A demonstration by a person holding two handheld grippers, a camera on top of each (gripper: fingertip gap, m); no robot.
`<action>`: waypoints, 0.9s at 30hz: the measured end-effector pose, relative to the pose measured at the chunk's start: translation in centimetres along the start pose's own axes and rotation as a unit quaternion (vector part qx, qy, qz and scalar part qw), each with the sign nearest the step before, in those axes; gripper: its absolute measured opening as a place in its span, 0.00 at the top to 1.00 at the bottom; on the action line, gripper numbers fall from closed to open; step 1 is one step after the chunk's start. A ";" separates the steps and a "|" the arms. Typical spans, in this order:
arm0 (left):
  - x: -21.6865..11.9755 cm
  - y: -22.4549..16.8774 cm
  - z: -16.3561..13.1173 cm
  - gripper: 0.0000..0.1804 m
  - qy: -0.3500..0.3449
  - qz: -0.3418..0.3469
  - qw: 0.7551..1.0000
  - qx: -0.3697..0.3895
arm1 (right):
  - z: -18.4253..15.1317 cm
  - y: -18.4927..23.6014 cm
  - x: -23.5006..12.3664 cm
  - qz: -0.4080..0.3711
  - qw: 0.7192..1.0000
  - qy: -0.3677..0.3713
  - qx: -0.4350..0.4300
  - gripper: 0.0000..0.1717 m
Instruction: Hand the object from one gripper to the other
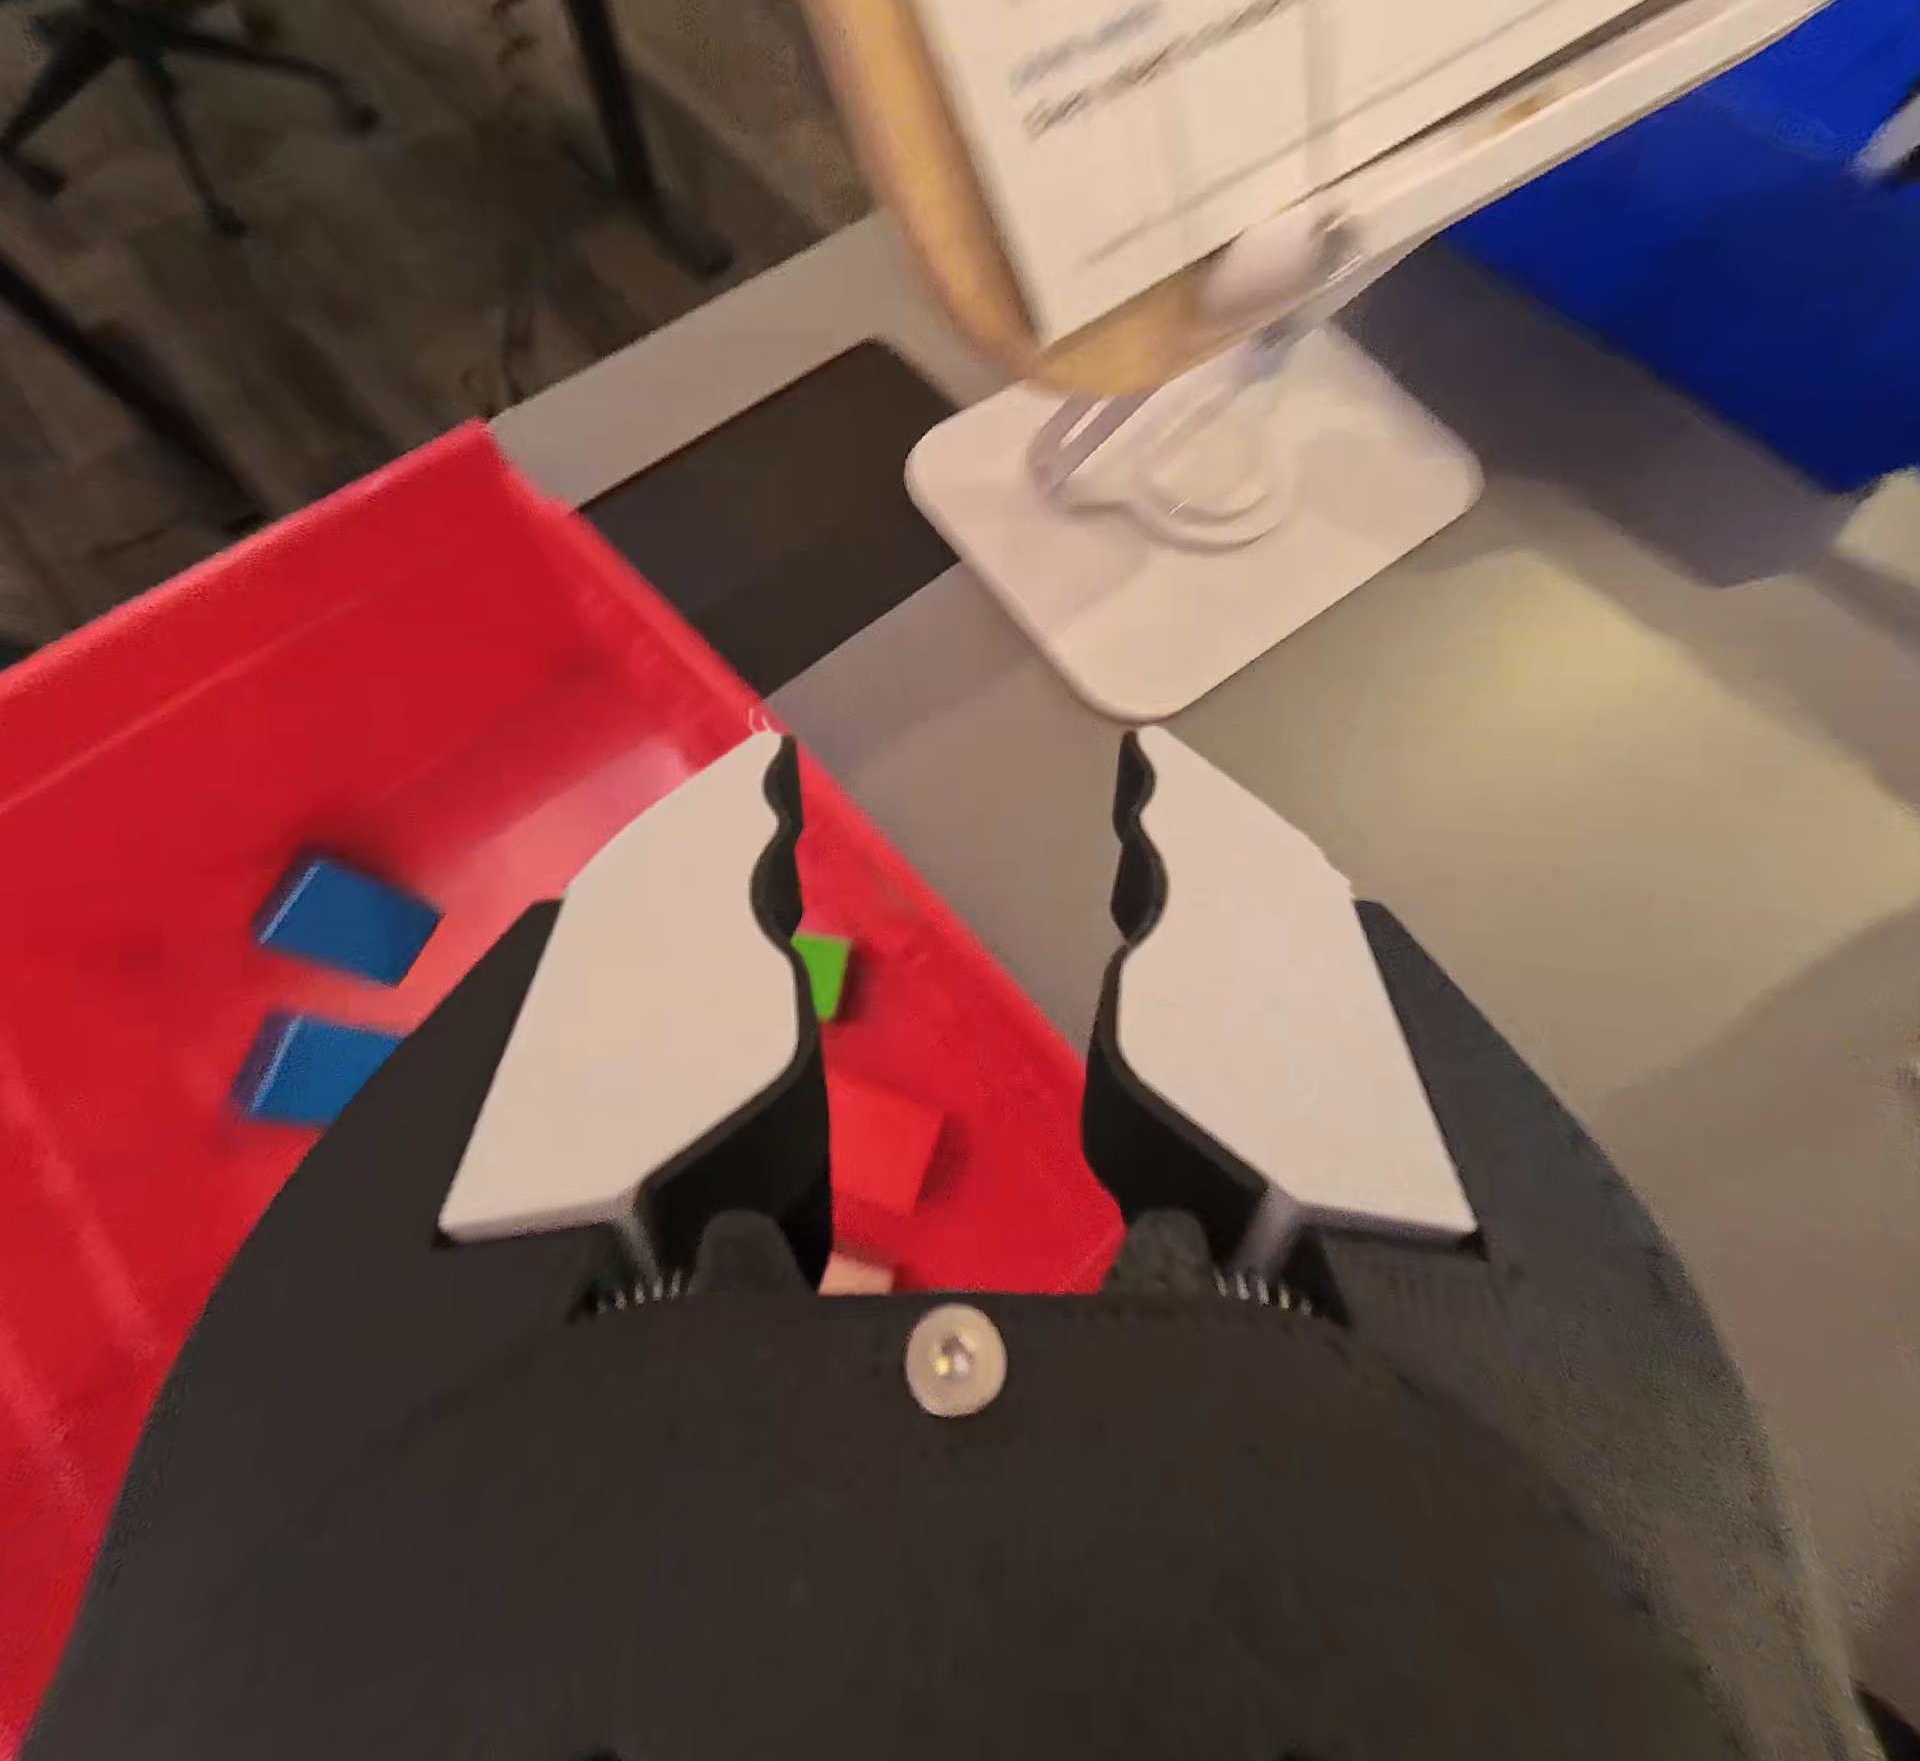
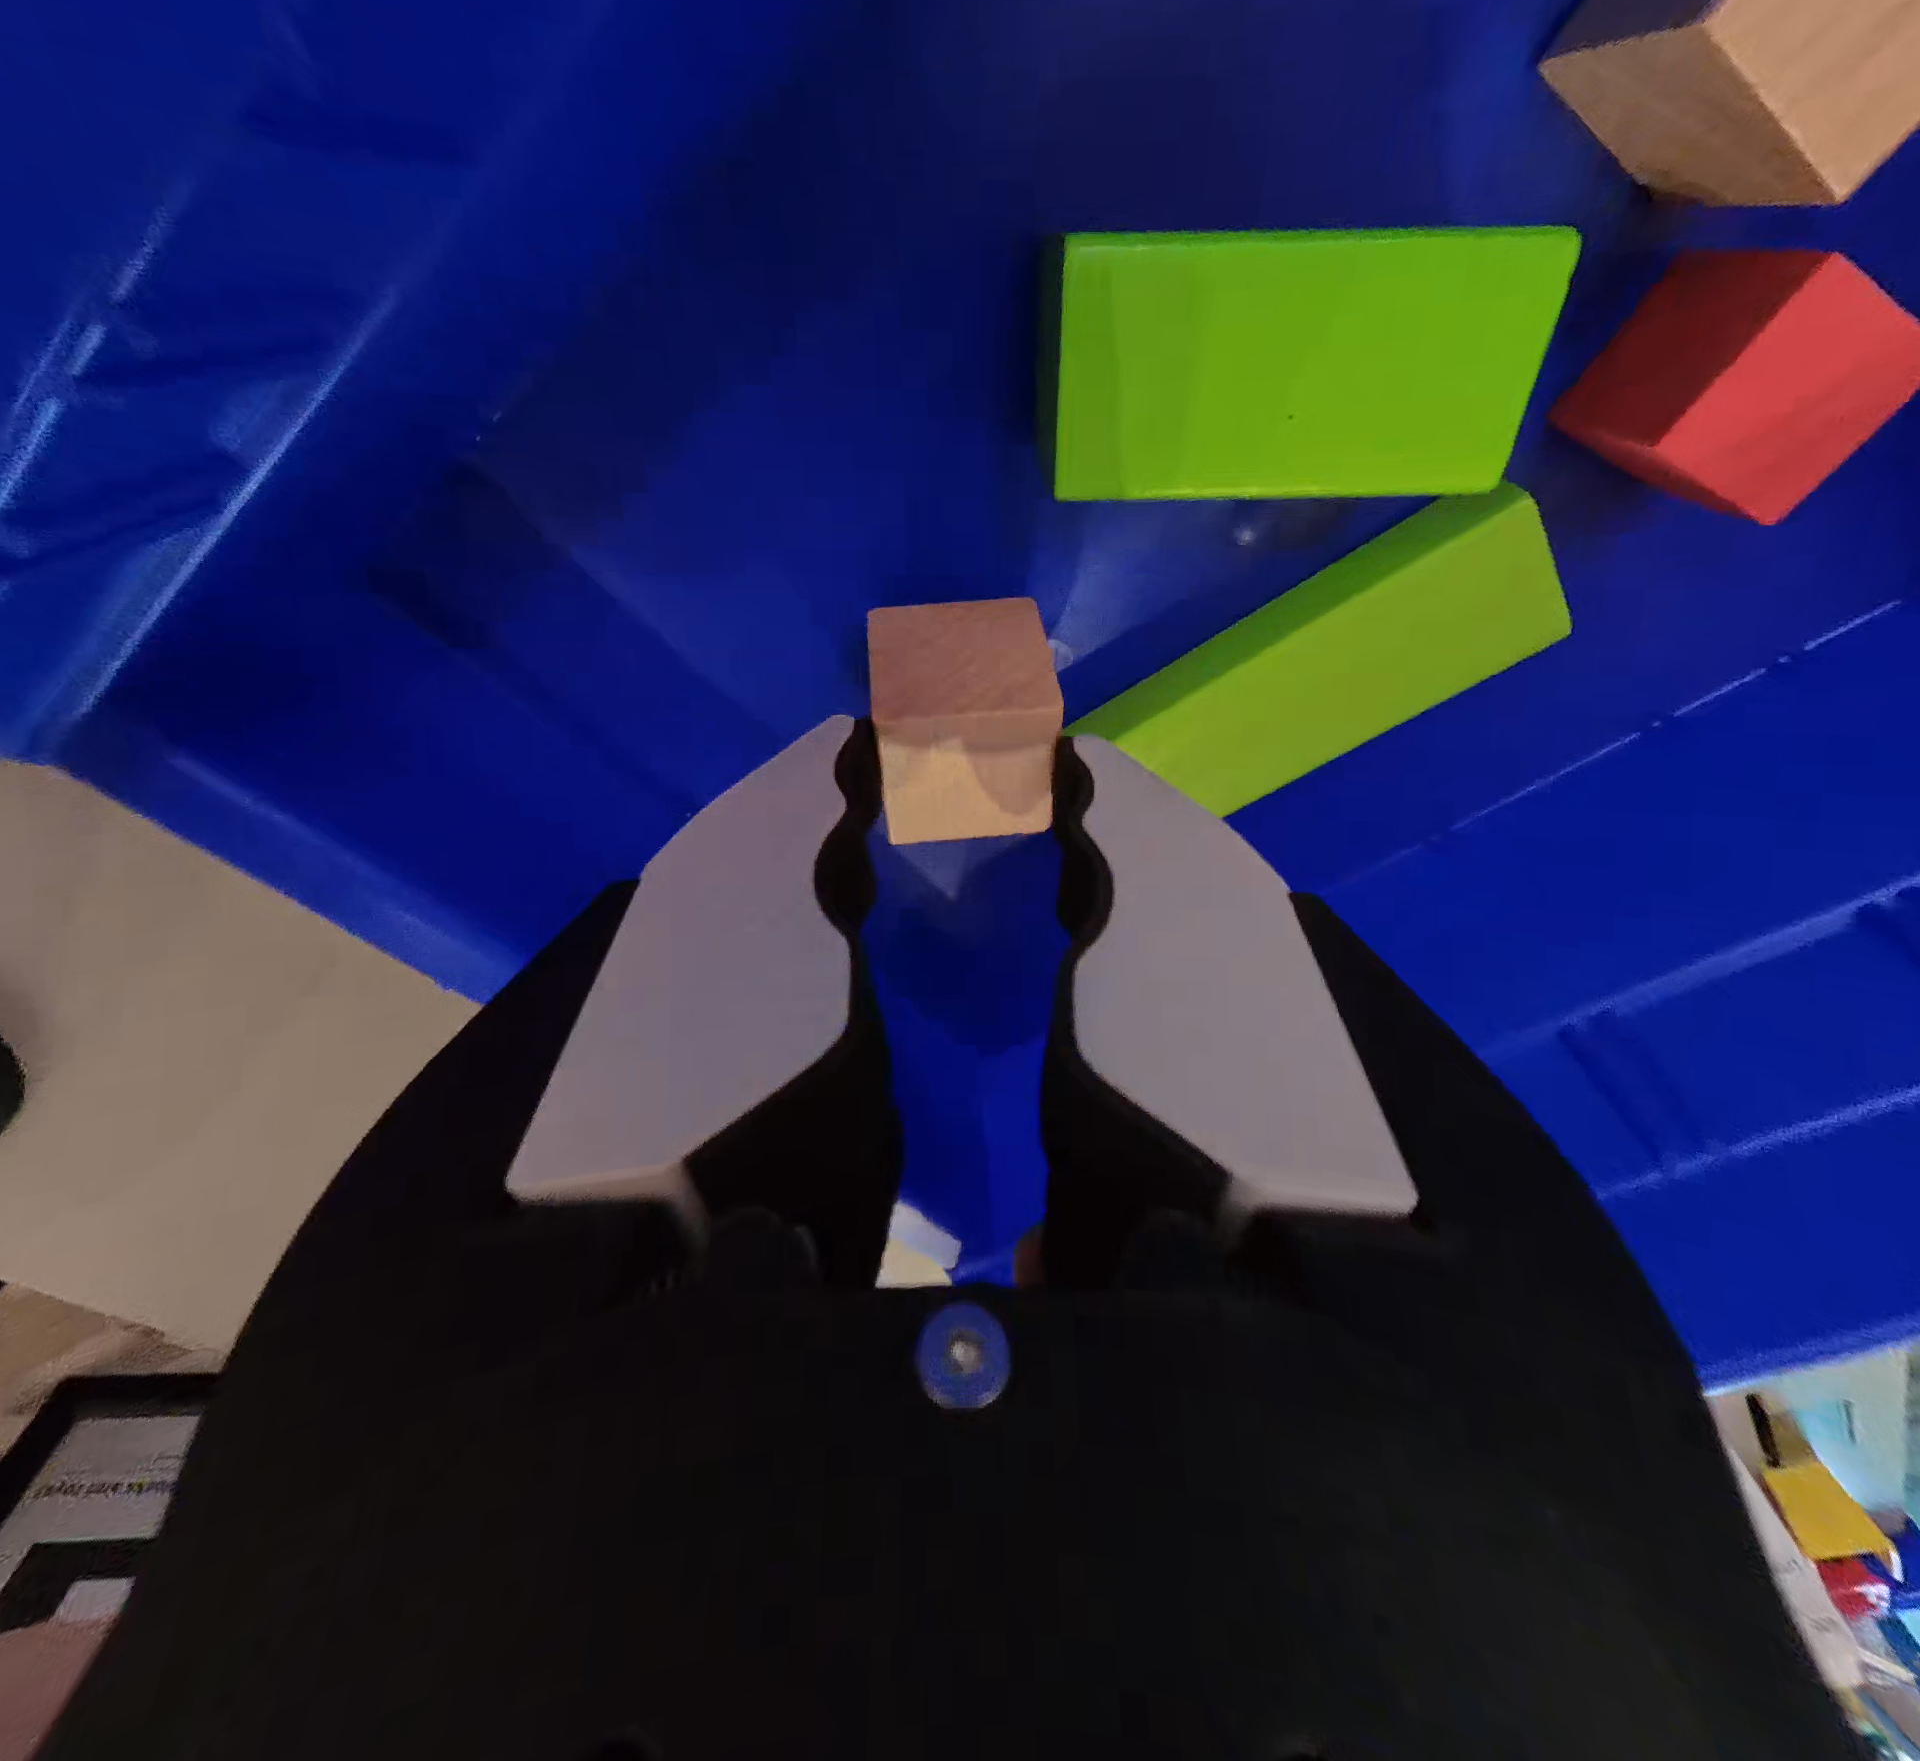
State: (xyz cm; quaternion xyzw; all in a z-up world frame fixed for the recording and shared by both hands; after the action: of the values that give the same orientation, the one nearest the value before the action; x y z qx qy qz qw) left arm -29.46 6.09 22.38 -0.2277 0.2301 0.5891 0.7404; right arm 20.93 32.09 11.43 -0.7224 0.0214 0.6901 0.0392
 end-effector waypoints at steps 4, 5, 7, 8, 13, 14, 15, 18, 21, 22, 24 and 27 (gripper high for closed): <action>0.5 3.2 -2.4 0.68 0.062 0.050 0.997 -0.019 | 0.8 0.0 0.2 -0.002 1.000 0.009 -0.005 0.82; 0.7 3.9 -2.8 0.68 0.074 0.062 0.995 -0.018 | 0.9 0.0 0.3 0.000 1.000 0.013 -0.003 0.82; 1.3 5.9 -3.6 0.67 0.110 0.100 0.989 -0.024 | 1.1 0.0 0.5 0.001 1.000 0.016 -0.004 0.81; 1.6 7.0 -3.9 0.66 0.123 0.121 0.985 -0.026 | 1.1 0.1 0.5 0.002 1.000 0.013 -0.001 0.79; 4.1 13.5 -5.1 0.64 0.170 0.218 0.955 -0.111 | 1.5 0.6 -0.9 -0.017 0.999 -0.035 0.013 0.70; 4.8 14.6 -5.6 0.63 0.187 0.228 0.945 -0.140 | 1.6 0.7 -1.3 -0.024 0.999 -0.043 0.014 0.70; 5.7 15.5 -6.1 0.62 0.206 0.230 0.937 -0.161 | 1.6 0.8 -1.6 -0.029 0.998 -0.049 0.015 0.70; 7.8 17.3 -7.6 0.62 0.228 0.225 0.920 -0.226 | 1.9 1.4 -2.5 -0.044 0.997 -0.063 0.011 0.71; 9.0 18.6 -8.7 0.64 0.228 0.232 0.906 -0.269 | 2.0 1.9 -3.2 -0.057 0.995 -0.076 0.006 0.73; 9.0 18.9 -8.7 0.69 0.218 0.241 0.905 -0.276 | 2.0 2.0 -3.4 -0.061 0.995 -0.082 0.007 0.73; 9.1 19.1 -8.5 0.79 0.211 0.239 0.908 -0.272 | 1.9 2.3 -4.0 -0.066 0.994 -0.091 0.007 0.73; 9.2 18.8 -8.4 0.80 0.193 0.221 0.920 -0.261 | 1.8 2.6 -5.4 -0.076 0.990 -0.120 0.013 0.74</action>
State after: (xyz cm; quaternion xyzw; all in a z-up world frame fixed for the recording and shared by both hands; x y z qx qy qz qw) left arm -46.58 11.82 8.89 -0.4656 0.2511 0.7213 0.4472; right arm 18.71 29.57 16.72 -0.6329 -0.0298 0.7668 0.1029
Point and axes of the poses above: each gripper's, where its closed fingertips meet, x out along the fingers, z out of its top, y = z × x across the jaws, the point moved 6 cm from there along -x, back along the fingers
